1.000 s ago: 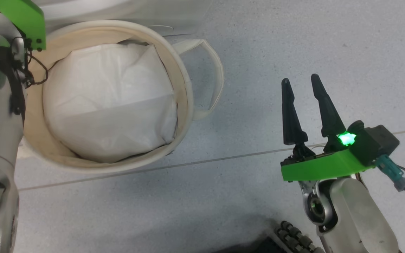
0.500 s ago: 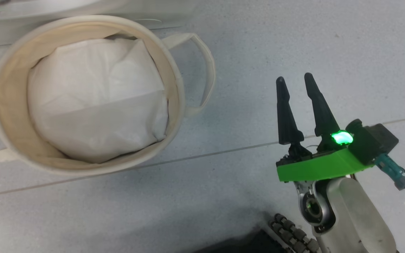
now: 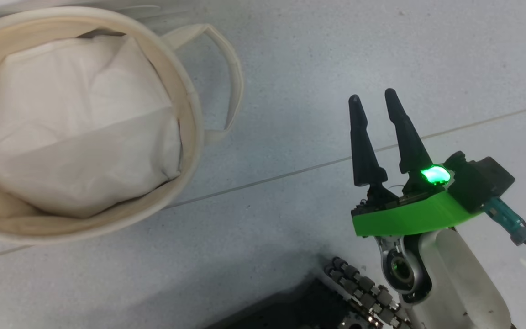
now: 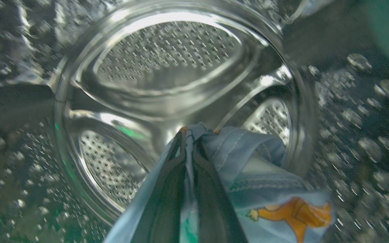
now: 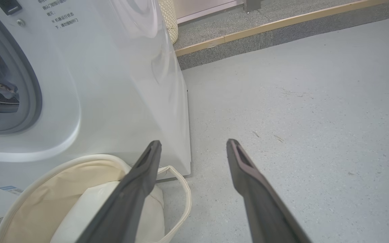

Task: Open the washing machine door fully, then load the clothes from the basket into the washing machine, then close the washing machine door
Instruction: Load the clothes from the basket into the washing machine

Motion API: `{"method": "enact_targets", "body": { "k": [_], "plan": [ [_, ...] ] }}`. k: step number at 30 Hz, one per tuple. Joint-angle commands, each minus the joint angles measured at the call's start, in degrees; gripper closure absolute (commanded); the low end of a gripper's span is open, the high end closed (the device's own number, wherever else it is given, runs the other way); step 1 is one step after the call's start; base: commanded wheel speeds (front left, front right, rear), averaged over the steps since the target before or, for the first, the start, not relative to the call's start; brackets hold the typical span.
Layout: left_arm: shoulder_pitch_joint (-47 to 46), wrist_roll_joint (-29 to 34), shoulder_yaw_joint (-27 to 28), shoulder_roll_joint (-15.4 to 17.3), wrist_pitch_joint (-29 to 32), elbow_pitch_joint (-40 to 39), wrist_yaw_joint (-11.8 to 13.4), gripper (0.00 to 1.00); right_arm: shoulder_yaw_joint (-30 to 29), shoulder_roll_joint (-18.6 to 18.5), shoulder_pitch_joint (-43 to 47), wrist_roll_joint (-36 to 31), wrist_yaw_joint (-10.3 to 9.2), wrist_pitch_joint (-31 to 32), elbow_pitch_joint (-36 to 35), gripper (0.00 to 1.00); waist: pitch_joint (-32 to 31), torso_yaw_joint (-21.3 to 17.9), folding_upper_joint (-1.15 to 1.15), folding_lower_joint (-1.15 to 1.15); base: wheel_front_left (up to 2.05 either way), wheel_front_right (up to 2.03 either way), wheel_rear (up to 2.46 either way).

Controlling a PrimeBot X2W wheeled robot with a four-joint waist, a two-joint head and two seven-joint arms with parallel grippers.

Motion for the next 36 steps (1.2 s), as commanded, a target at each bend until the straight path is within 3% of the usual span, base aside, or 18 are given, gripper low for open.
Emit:
{"method": "enact_targets", "body": {
  "k": [1, 9, 11, 18, 23, 36],
  "plan": [
    [-2.13, 0.87, 0.59, 3.34, -0.25, -2.34, 0.61, 1.00, 1.24, -0.11, 1.24, 0.62, 0.01, -0.26, -1.90, 0.00, 1.23, -1.27, 0.00, 0.00, 0.00, 0.00, 0.00],
    [-1.25, -0.72, 5.86, 6.51, -0.26, 0.32, 4.48, 1.00, 2.33, -0.11, 2.09, 1.13, 0.01, -0.26, -1.90, 0.00, 2.05, -2.38, 0.00, 0.00, 0.00, 0.00, 0.00],
    [-1.11, -1.54, 5.61, 5.49, -0.26, 5.07, 2.89, 0.00, 2.51, -0.11, 2.13, 0.75, 0.01, -0.26, -1.76, 0.00, 1.98, -1.90, 0.00, 0.00, 0.00, 0.00, 0.00],
    [-3.67, -0.49, 2.02, 3.03, -0.26, 14.45, -0.93, 0.00, 1.67, -0.11, 1.56, -0.60, 0.01, -0.26, -1.88, 0.00, 1.36, 0.19, 0.00, 0.00, 0.00, 0.00, 0.00],
    [-0.94, -1.12, 1.61, 1.17, -0.26, 11.19, -2.26, 0.00, 0.92, -0.11, 1.07, -1.16, 0.01, -0.26, -1.73, 0.00, -0.46, 2.01, 0.00, 0.00, 0.00, 0.00, 0.00],
    [18.43, -3.54, 2.12, -4.48, -0.26, 5.09, -5.96, 0.00, -0.66, -0.11, 2.03, -3.54, 0.01, -0.26, 0.91, 0.00, -11.31, 7.58, 0.00, 0.00, 0.00, 0.00, 0.00]
  ]
}}
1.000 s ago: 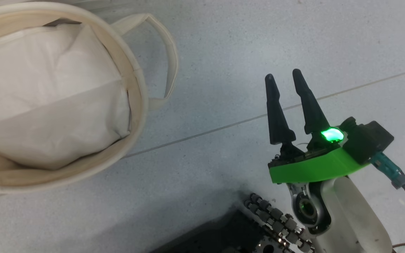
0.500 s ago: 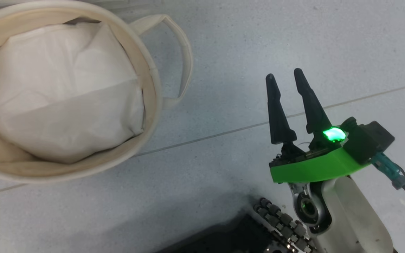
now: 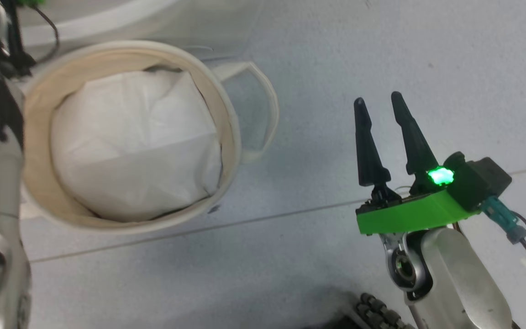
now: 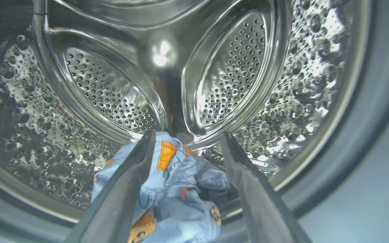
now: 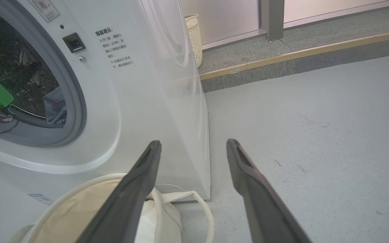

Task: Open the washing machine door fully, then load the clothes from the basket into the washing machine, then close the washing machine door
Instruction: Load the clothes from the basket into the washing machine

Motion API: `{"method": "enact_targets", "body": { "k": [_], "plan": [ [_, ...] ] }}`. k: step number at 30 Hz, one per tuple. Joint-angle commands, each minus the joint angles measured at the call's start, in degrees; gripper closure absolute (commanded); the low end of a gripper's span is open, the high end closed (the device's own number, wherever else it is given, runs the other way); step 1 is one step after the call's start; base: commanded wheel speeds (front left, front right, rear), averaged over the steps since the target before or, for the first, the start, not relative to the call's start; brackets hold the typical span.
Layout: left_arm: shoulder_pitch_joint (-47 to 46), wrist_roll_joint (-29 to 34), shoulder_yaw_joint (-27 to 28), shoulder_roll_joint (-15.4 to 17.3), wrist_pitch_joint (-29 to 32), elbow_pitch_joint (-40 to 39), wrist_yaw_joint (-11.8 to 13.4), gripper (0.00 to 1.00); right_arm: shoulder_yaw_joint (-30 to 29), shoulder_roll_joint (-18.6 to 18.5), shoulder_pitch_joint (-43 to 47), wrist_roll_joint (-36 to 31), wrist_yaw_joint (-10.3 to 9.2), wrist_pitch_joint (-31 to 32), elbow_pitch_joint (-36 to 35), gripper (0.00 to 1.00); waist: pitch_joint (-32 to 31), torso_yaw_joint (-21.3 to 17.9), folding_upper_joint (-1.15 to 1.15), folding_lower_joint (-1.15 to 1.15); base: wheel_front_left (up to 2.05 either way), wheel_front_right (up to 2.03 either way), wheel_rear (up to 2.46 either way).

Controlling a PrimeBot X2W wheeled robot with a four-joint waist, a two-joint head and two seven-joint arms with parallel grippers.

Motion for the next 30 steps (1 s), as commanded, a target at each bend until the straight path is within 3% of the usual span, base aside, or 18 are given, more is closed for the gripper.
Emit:
{"method": "enact_targets", "body": {
  "k": [1, 7, 19, 24, 30],
  "plan": [
    [0.89, -0.05, 0.37, 1.43, -0.21, -2.64, -0.20, 0.00, 0.57, -0.12, 2.53, -0.47, 0.01, -0.26, -1.20, 0.00, -3.60, 2.30, 0.00, 0.00, 0.00, 0.00, 0.00],
    [13.92, 0.07, -0.27, -1.34, -0.21, -4.14, -1.53, 0.00, -1.12, -0.12, 4.93, -2.19, 0.01, -0.26, 0.77, 0.00, -11.88, 4.71, 0.00, 0.00, 0.00, 0.00, 0.00],
    [43.04, -0.64, -0.40, -8.36, -0.22, -14.97, -3.94, 0.00, -4.38, -0.12, 13.29, -5.13, 0.01, -0.26, 3.64, 0.00, -27.39, 8.38, 0.00, 0.00, 0.00, 0.00, 0.00],
    [51.31, 0.23, -0.70, -9.55, -0.22, -21.02, -2.81, 0.00, -4.92, -0.12, 16.36, -5.56, 0.01, -0.26, 4.07, 0.00, -31.12, 9.54, 0.00, 0.00, 0.00, 0.00, 0.00],
    [57.14, 1.05, -1.22, -10.36, -0.22, -28.50, 1.50, 0.00, -4.61, -0.12, 17.55, -5.39, 0.01, -0.26, 3.88, 0.00, -31.57, 10.73, 0.00, 0.00, 0.00, 0.00, 0.00]
  ]
}}
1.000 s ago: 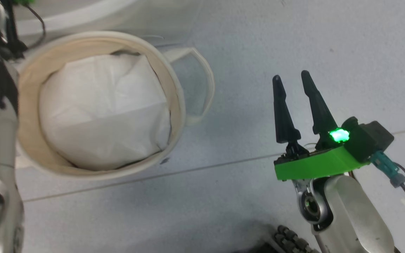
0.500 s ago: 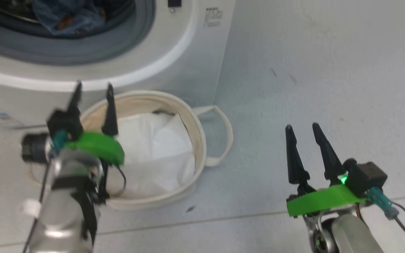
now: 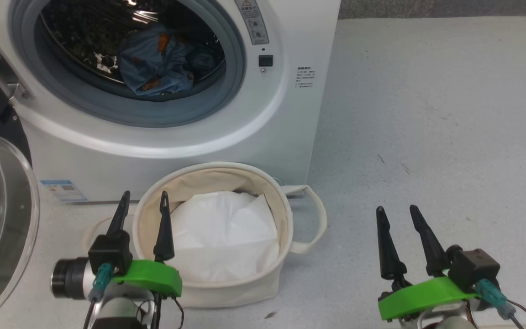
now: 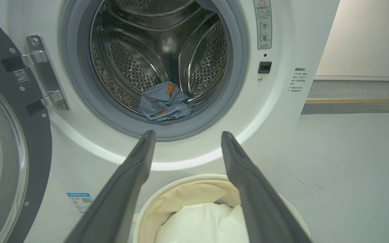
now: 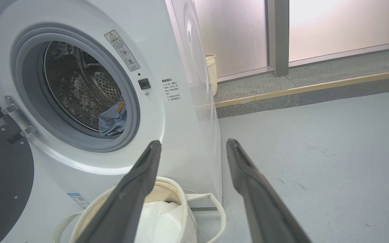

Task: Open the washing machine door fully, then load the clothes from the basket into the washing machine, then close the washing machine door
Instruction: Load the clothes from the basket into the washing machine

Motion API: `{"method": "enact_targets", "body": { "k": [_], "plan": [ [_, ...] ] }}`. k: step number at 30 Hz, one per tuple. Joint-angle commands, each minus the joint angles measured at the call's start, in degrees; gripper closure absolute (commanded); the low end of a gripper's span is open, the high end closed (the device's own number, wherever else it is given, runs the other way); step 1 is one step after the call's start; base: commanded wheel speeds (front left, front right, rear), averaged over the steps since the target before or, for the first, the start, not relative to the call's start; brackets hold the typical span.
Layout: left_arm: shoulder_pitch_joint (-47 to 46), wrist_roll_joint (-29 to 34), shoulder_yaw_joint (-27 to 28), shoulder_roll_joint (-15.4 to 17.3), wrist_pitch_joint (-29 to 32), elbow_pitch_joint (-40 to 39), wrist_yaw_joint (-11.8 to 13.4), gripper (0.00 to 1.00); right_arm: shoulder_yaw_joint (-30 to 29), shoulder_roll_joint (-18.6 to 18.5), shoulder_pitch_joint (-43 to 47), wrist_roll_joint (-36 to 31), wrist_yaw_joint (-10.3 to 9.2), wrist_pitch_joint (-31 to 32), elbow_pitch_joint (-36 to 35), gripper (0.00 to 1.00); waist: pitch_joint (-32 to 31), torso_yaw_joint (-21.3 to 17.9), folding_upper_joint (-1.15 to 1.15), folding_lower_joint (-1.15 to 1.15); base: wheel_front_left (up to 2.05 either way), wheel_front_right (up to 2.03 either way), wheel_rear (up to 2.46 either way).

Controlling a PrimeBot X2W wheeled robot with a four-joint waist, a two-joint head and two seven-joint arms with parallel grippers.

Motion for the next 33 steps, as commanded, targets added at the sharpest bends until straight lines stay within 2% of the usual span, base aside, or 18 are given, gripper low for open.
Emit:
{"method": "enact_targets", "body": {
  "k": [1, 7, 18, 24, 30, 33],
  "plan": [
    [-0.29, -0.93, 1.53, 0.30, -0.27, -3.66, 0.95, 0.00, 1.77, -0.12, -1.13, -0.22, 0.01, -0.26, -1.79, 0.00, -0.26, 0.62, -0.01, 0.01, 0.00, 0.00, 0.00],
    [1.11, -3.14, 0.79, 0.21, -0.27, -5.65, 2.63, 0.00, 1.73, -0.12, -1.61, 0.02, 0.01, -0.26, -2.04, 0.00, 0.56, 1.00, -0.01, 0.01, 0.00, 0.00, 0.00],
    [-0.04, -3.52, 0.88, 0.20, -0.27, -6.19, 2.76, 0.00, 1.66, -0.12, -2.75, 0.06, 0.01, -0.26, -2.35, 0.00, 3.23, 0.89, -0.01, 0.01, 0.00, 0.00, 0.00],
    [-3.01, -1.78, 1.21, 0.23, -0.27, -5.88, 1.12, 0.00, 1.89, -0.12, -4.27, 0.45, 0.01, -0.26, -3.15, 0.00, 7.77, 0.40, -0.01, 0.01, 0.00, 0.00, 0.00],
    [-12.87, 1.88, 0.97, 2.84, -0.27, -2.49, -1.49, 0.00, 2.69, -0.12, -7.54, 0.25, 0.01, -0.26, -4.49, 0.00, 15.71, -0.29, -0.01, 0.01, 0.00, 0.00, 0.00],
    [-19.25, 3.00, 1.18, 4.73, -0.27, 1.94, -2.19, 0.00, 3.16, -0.12, -9.35, 0.16, 0.01, -0.26, -4.98, 0.00, 19.72, -1.06, -0.01, 0.01, 0.00, 0.00, 0.00]
  ]
}}
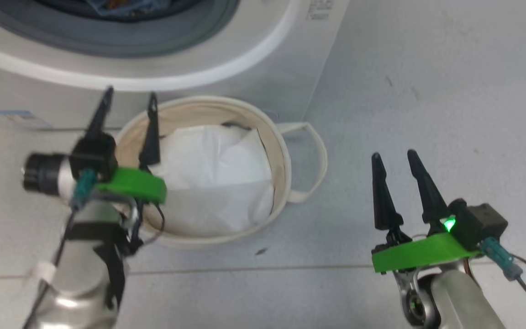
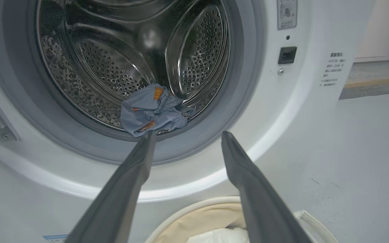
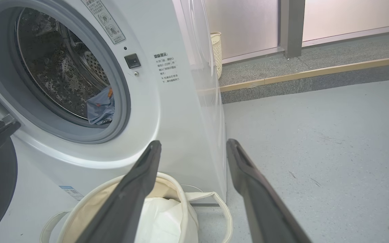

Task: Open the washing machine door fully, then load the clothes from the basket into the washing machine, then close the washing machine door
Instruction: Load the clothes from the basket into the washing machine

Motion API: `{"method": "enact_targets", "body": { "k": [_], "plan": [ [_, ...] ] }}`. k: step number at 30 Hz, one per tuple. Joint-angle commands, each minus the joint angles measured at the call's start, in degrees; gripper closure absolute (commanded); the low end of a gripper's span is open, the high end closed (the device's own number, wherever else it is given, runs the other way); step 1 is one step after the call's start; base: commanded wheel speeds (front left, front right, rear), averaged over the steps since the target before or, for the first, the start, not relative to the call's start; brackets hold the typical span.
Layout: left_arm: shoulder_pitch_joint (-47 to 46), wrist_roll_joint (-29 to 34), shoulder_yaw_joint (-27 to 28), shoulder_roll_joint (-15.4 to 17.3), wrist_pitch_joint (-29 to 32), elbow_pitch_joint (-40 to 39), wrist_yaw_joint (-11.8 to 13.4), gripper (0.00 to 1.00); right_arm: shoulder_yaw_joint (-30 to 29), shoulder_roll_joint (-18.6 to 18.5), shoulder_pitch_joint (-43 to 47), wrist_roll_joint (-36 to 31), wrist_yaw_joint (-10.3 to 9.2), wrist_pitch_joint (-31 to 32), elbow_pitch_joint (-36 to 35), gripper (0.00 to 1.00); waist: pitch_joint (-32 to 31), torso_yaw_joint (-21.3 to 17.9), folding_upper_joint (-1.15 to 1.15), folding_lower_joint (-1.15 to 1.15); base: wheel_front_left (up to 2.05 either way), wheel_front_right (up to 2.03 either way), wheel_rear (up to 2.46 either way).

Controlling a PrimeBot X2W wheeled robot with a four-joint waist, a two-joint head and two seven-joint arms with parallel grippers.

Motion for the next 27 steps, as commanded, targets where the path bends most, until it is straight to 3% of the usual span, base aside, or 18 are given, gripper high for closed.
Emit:
{"method": "enact_targets", "body": {
  "k": [1, 9, 17, 27],
  "plan": [
    [-3.64, 0.67, 1.87, 2.55, -0.27, 0.27, -0.33, 0.00, 1.69, -0.12, -1.44, 0.12, 0.01, -0.26, -2.16, 0.00, 5.38, -1.25, 0.00, 0.00, 0.00, 0.00, 0.00],
    [-24.45, 2.89, 2.21, 8.28, -0.27, 14.95, -1.15, 0.00, 2.60, -0.12, -5.75, 1.29, 0.01, -0.26, -3.22, 0.00, 14.95, -3.51, 0.00, 0.00, 0.00, 0.00, 0.00],
    [-42.61, 9.79, -3.63, 12.18, 2.70, 29.90, -1.17, 0.00, 2.81, -0.12, -8.84, 2.93, 0.01, -0.26, -3.76, 0.00, 20.63, -5.19, 0.00, 0.00, 0.00, 0.00, 0.00],
    [-51.74, 12.77, -7.23, 11.54, 2.51, 38.91, 1.02, 0.00, 2.99, -0.12, -9.29, 3.95, 0.01, -0.26, -3.80, 0.00, 21.14, -6.45, 0.00, 0.00, 0.00, 0.00, 0.00]
  ]
}}
